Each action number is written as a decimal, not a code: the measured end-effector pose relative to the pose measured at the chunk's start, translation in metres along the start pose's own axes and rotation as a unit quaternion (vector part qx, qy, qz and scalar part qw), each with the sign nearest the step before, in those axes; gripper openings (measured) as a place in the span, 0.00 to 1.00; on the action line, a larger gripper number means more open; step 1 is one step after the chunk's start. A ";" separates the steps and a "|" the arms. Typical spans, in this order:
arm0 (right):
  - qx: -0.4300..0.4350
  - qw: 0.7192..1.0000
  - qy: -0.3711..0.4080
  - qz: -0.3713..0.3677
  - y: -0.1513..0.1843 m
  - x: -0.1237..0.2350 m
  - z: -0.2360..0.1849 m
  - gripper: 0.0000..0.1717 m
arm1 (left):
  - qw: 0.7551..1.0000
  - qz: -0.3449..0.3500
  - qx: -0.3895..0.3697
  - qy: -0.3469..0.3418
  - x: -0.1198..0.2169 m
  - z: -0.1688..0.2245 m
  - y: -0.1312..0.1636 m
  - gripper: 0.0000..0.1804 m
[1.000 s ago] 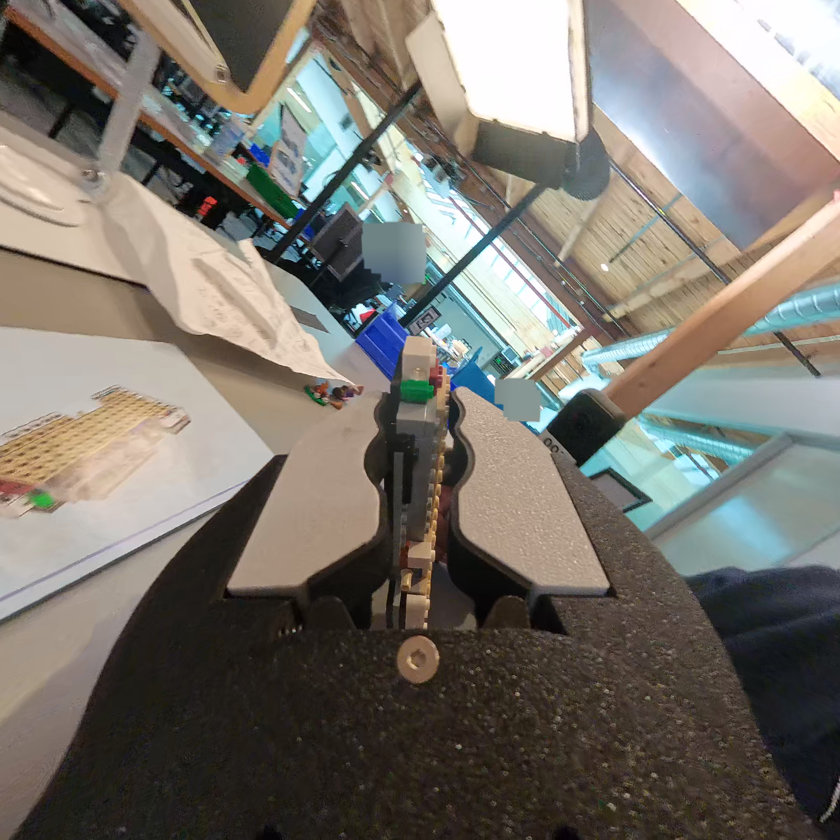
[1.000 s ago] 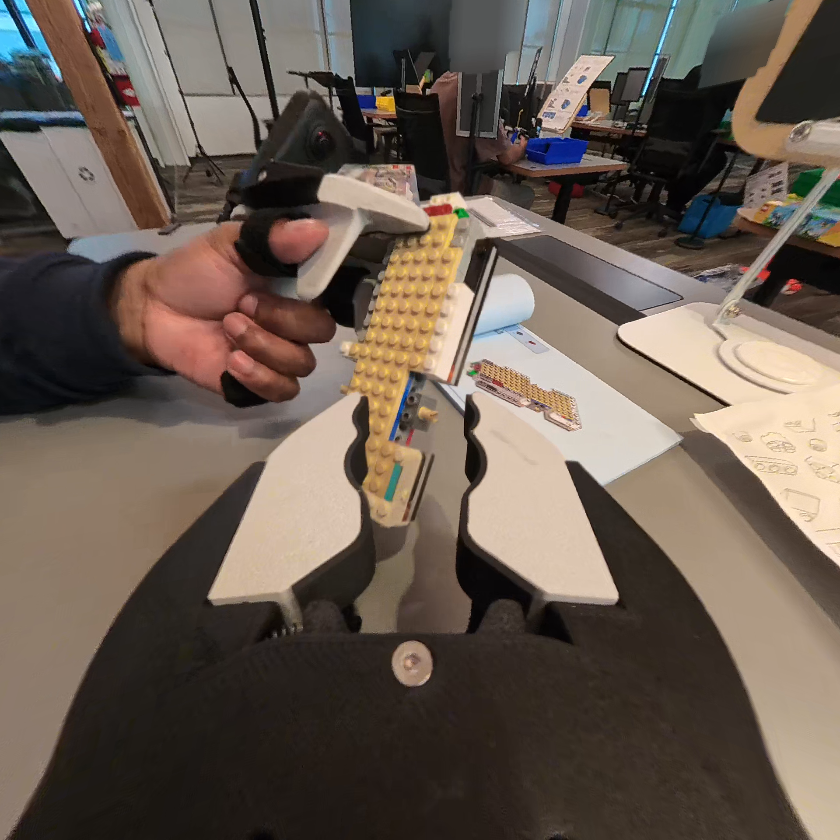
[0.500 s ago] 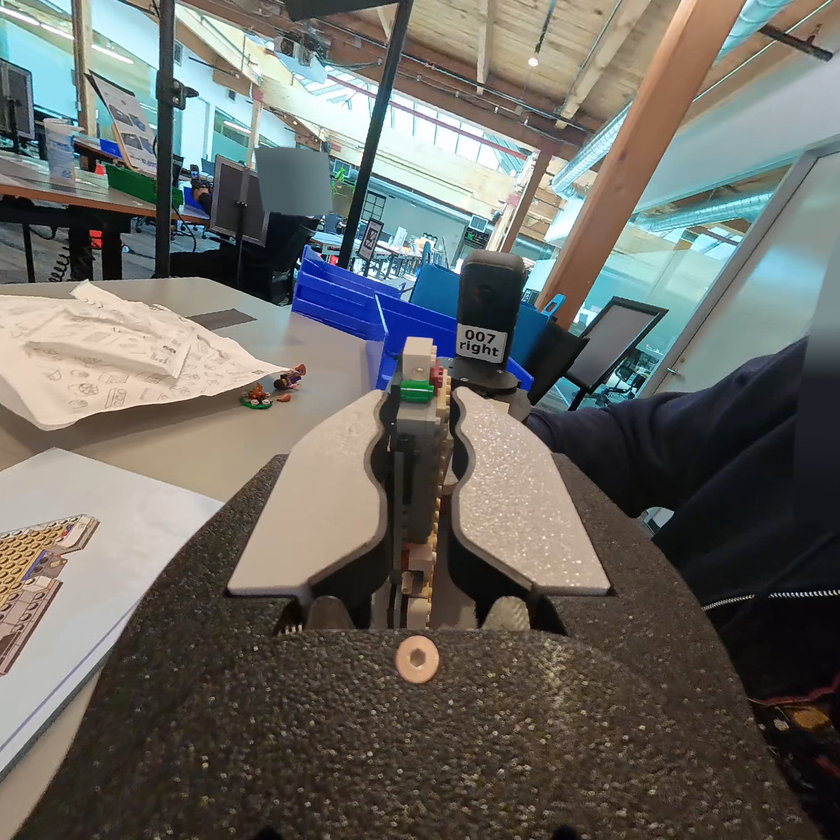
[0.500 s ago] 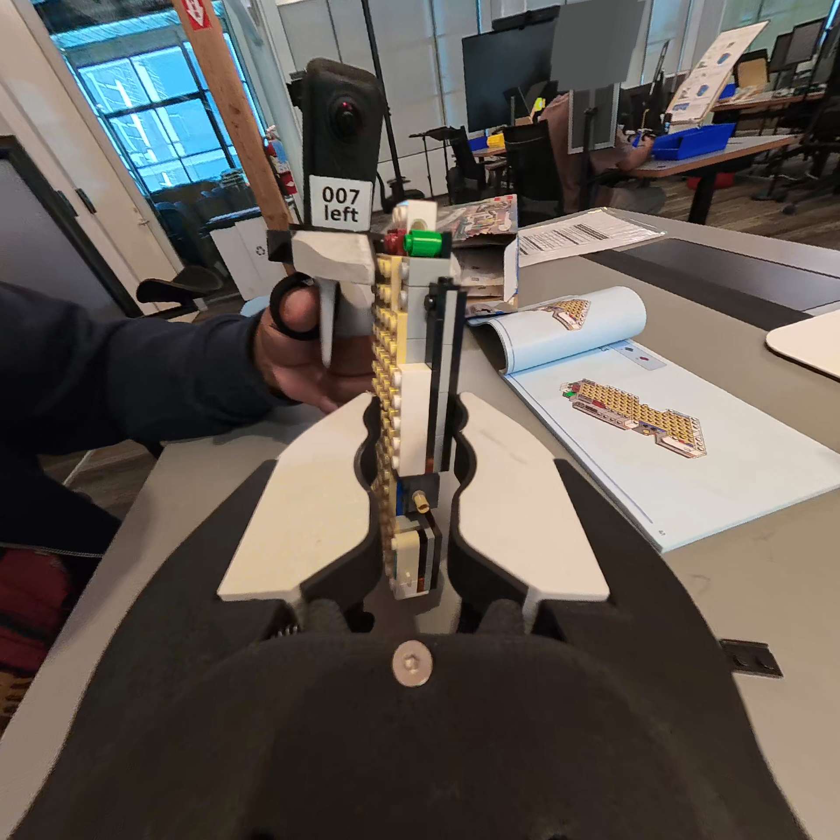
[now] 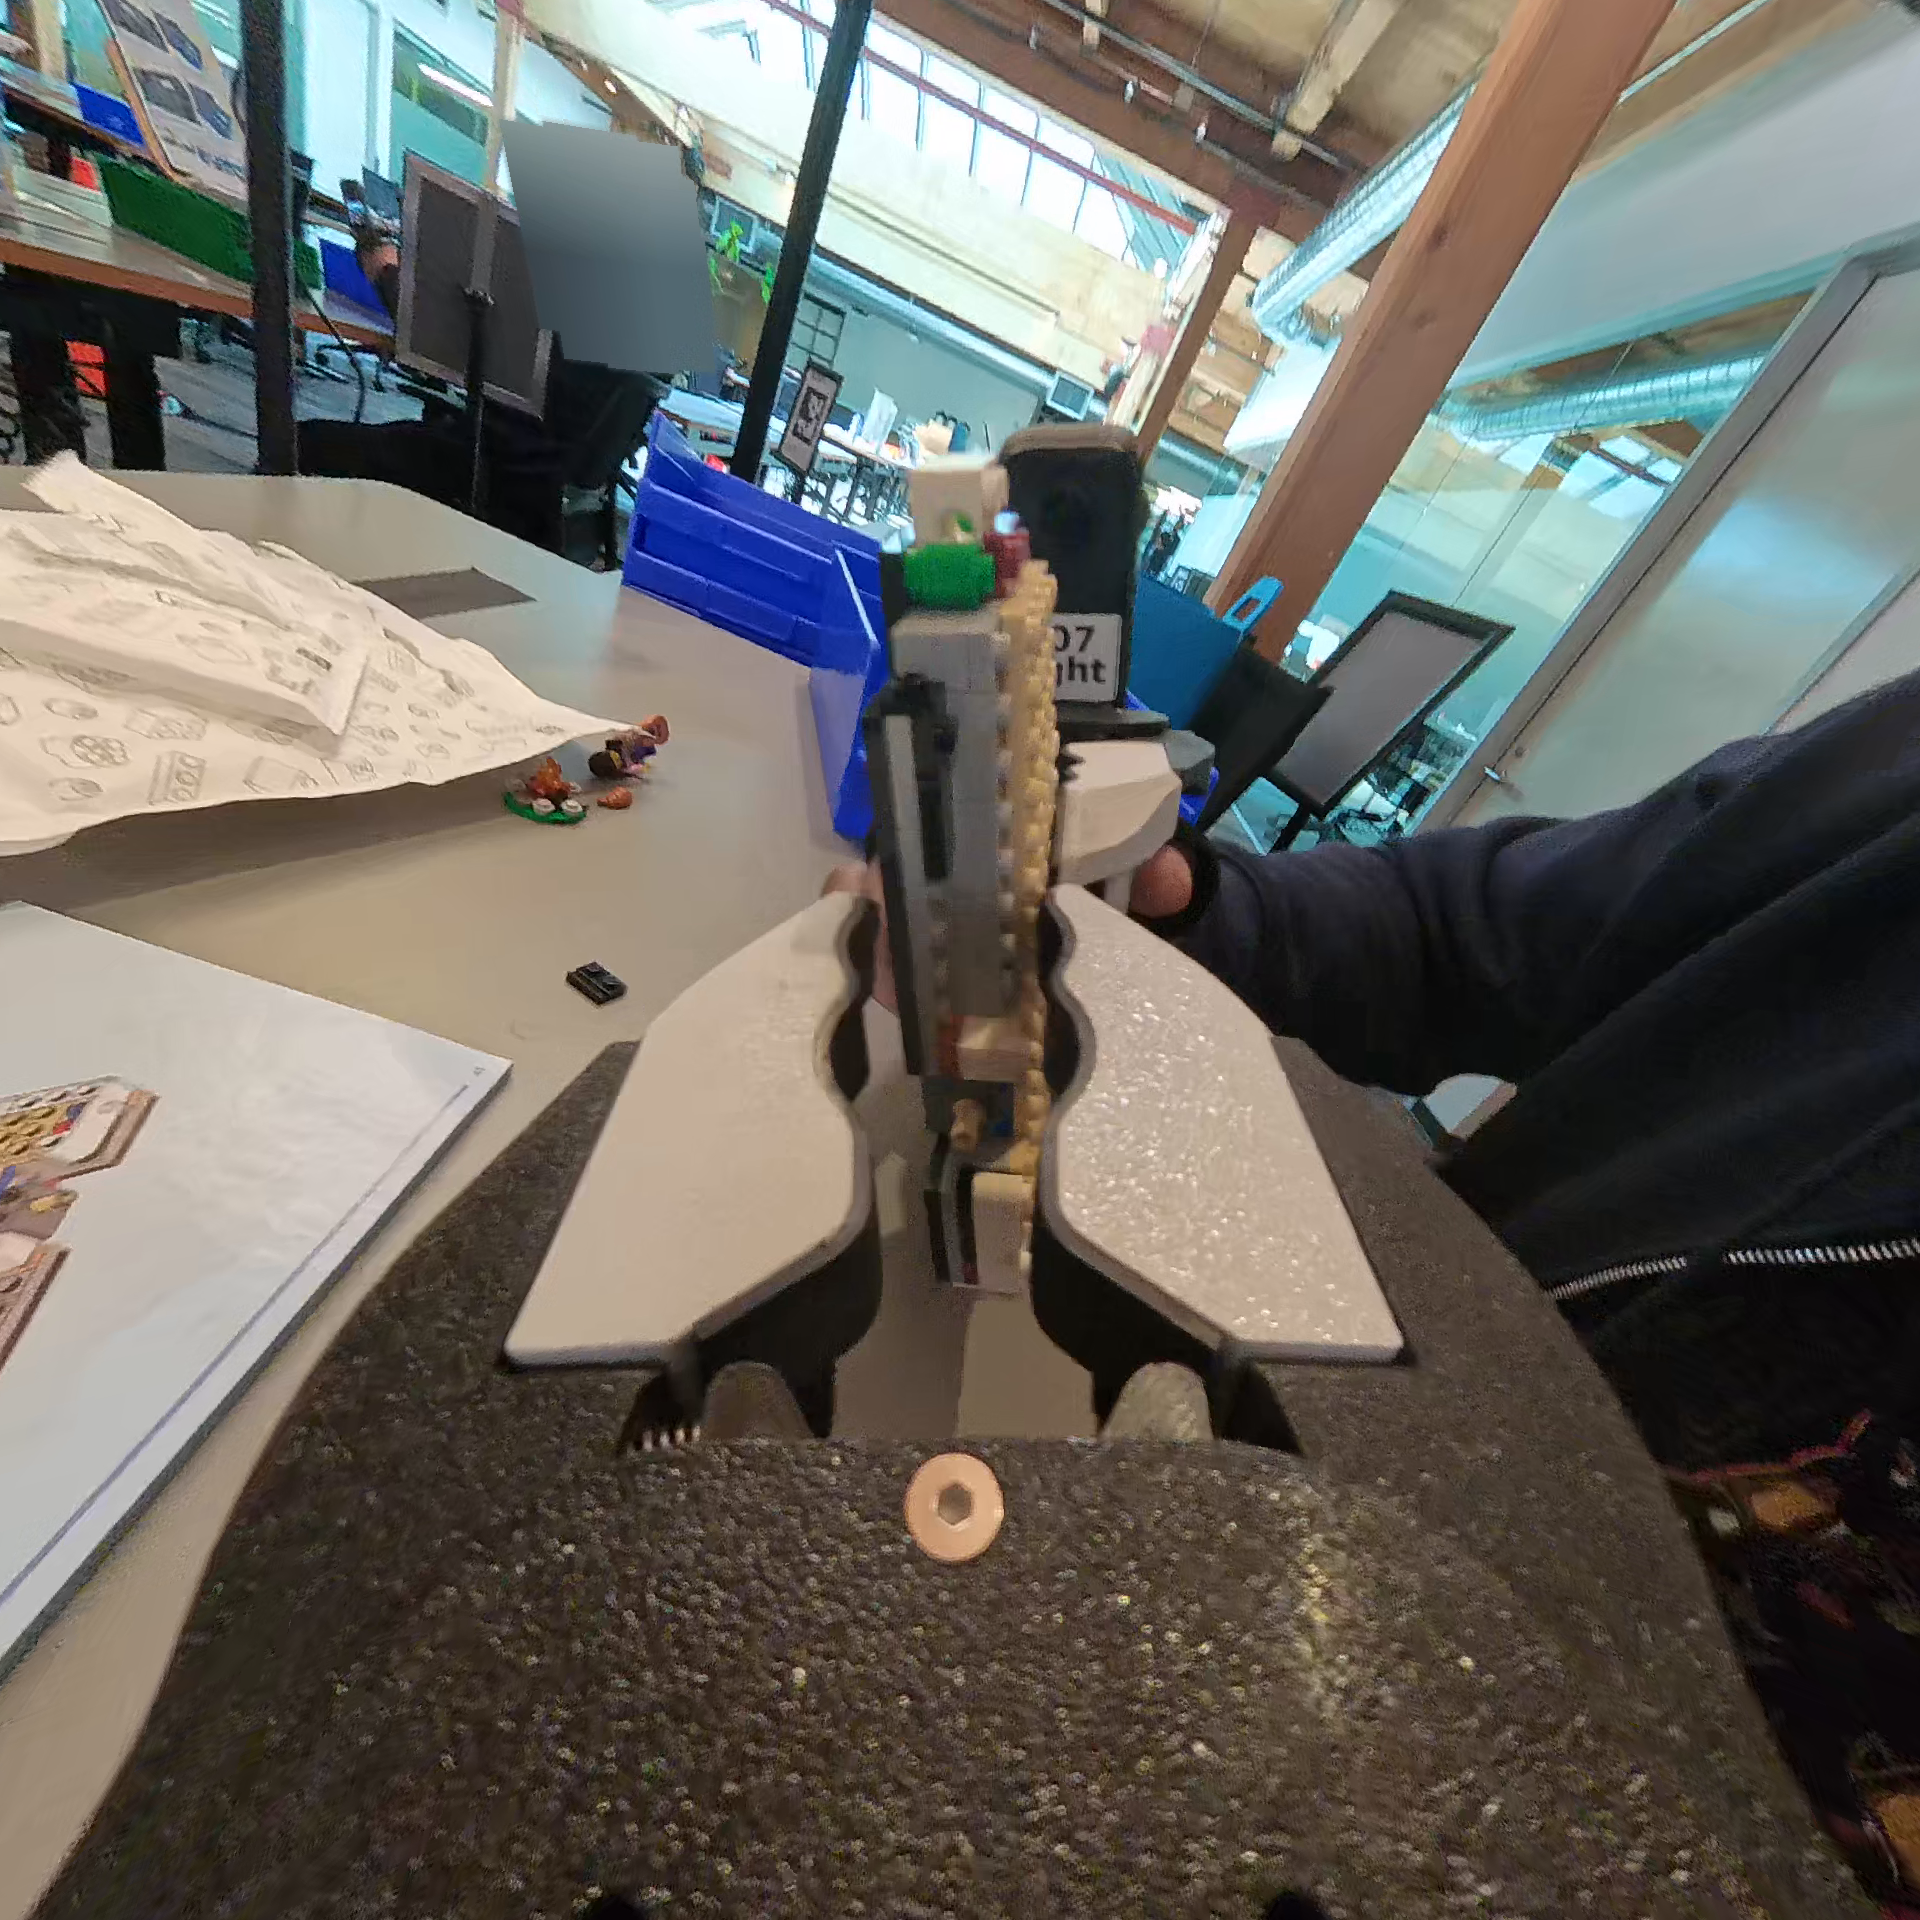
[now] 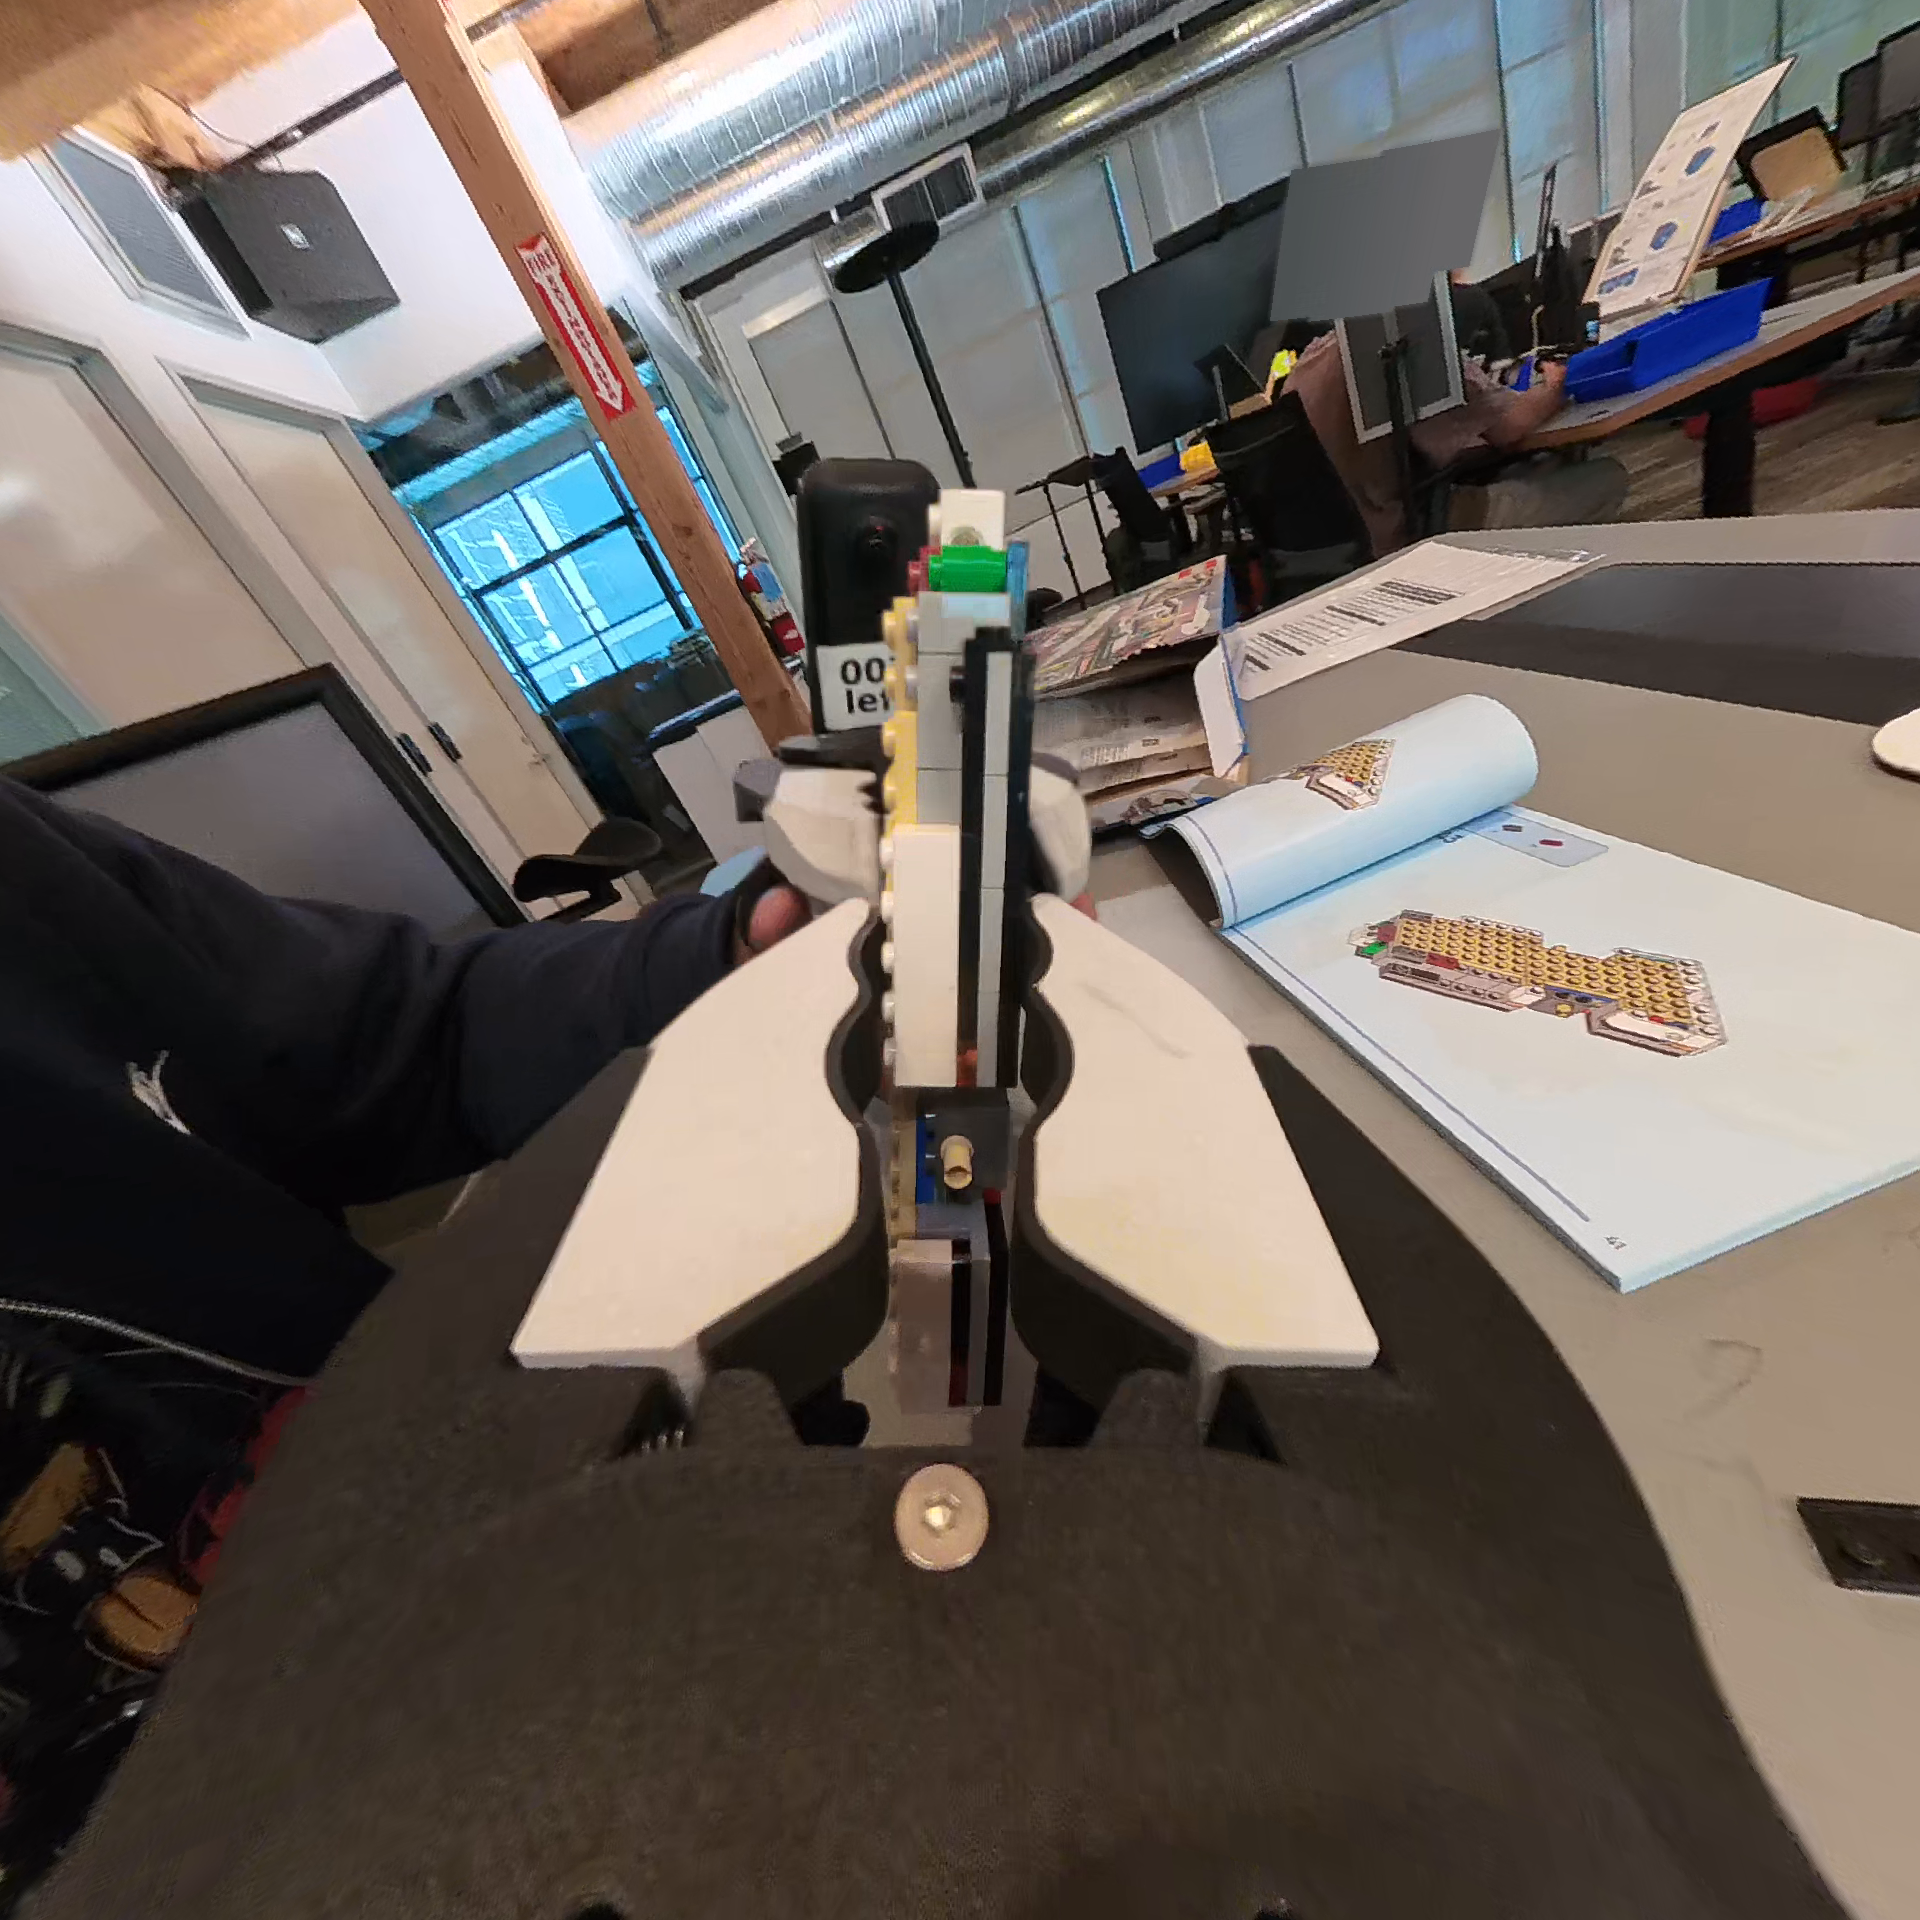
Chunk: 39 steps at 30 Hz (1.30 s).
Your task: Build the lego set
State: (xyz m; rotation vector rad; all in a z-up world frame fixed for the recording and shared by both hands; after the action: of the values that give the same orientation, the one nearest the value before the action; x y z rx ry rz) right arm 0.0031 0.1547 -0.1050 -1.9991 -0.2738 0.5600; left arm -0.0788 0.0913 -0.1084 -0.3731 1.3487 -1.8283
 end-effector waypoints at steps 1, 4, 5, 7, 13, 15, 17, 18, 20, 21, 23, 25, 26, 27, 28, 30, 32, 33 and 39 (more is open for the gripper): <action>-0.003 1.000 0.000 0.001 0.000 0.000 0.000 0.13 | 1.000 0.001 -0.001 0.005 0.000 0.002 0.001 0.15; -0.013 1.000 0.013 -0.006 0.001 0.000 0.004 0.14 | 1.000 -0.007 0.027 -0.011 -0.001 -0.001 0.002 0.14; -0.018 1.000 0.024 -0.008 0.002 0.000 0.007 0.15 | 0.999 -0.008 0.046 -0.020 -0.001 -0.002 0.004 0.13; -0.018 0.999 0.045 -0.014 0.004 0.001 0.012 0.18 | 0.995 -0.001 0.092 -0.032 -0.003 -0.004 0.007 0.12; 0.053 0.989 0.119 -0.064 0.004 0.006 0.025 0.27 | 0.971 0.007 0.211 -0.112 0.002 -0.016 0.023 0.12; 0.081 0.984 0.133 -0.086 0.006 0.006 0.026 0.27 | 0.965 0.000 0.223 -0.140 0.006 -0.013 0.031 0.12; 0.104 0.978 0.138 -0.116 0.011 0.005 0.026 0.26 | 0.959 -0.019 0.229 -0.163 0.010 -0.007 0.041 0.12; 0.113 0.975 0.141 -0.126 0.013 0.005 0.026 0.26 | 0.958 -0.029 0.231 -0.168 0.012 -0.003 0.047 0.12; 0.125 0.970 0.156 -0.137 0.017 0.007 0.027 0.26 | 0.955 -0.034 0.239 -0.171 0.017 0.003 0.055 0.12; 0.127 0.969 0.161 -0.139 0.019 0.009 0.027 0.24 | 0.952 -0.030 0.249 -0.176 0.020 0.005 0.058 0.12; 0.128 0.967 0.175 -0.136 0.022 0.013 0.028 0.25 | 0.948 -0.029 0.252 -0.192 0.024 0.005 0.059 0.13; 0.131 0.963 0.192 -0.138 0.025 0.020 0.030 0.24 | 0.943 -0.037 0.252 -0.215 0.027 0.000 0.061 0.13; 0.132 0.961 0.201 -0.137 0.025 0.023 0.029 0.24 | 0.939 -0.038 0.255 -0.226 0.027 -0.003 0.062 0.13; 0.137 0.959 0.211 -0.134 0.023 0.027 0.028 0.23 | 0.937 -0.041 0.257 -0.232 0.027 -0.005 0.063 0.13; 0.141 0.956 0.221 -0.134 0.022 0.031 0.027 0.23 | 0.934 -0.048 0.261 -0.237 0.026 -0.006 0.064 0.14; 0.135 0.952 0.236 -0.138 0.023 0.040 0.022 0.23 | 0.932 -0.058 0.264 -0.243 0.024 -0.008 0.066 0.14; 0.134 0.951 0.248 -0.125 0.022 0.047 0.016 0.22 | 0.929 -0.070 0.261 -0.254 0.023 -0.010 0.068 0.14; 0.133 0.951 0.250 -0.121 0.023 0.050 0.012 0.22 | 0.928 -0.075 0.258 -0.258 0.023 -0.010 0.069 0.14; 0.147 0.947 0.260 -0.120 0.026 0.059 0.001 0.21 | 0.926 -0.118 0.206 -0.295 0.026 -0.012 0.069 0.18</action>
State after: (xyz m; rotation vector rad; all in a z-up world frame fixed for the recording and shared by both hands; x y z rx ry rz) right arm 0.0522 0.1682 -0.1437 -1.7152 -0.0966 -0.0886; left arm -0.0732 0.0731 -0.1802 -0.8056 0.5083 -1.9164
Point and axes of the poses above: each gripper's, where its closed fingertips meet, x back along the fingers, y out of its underside, z = x × y across the jaws, the point moved 5 cm from there along x, back along the fingers, and after that the axes turned 12 degrees about z, right-handed, at the moved point
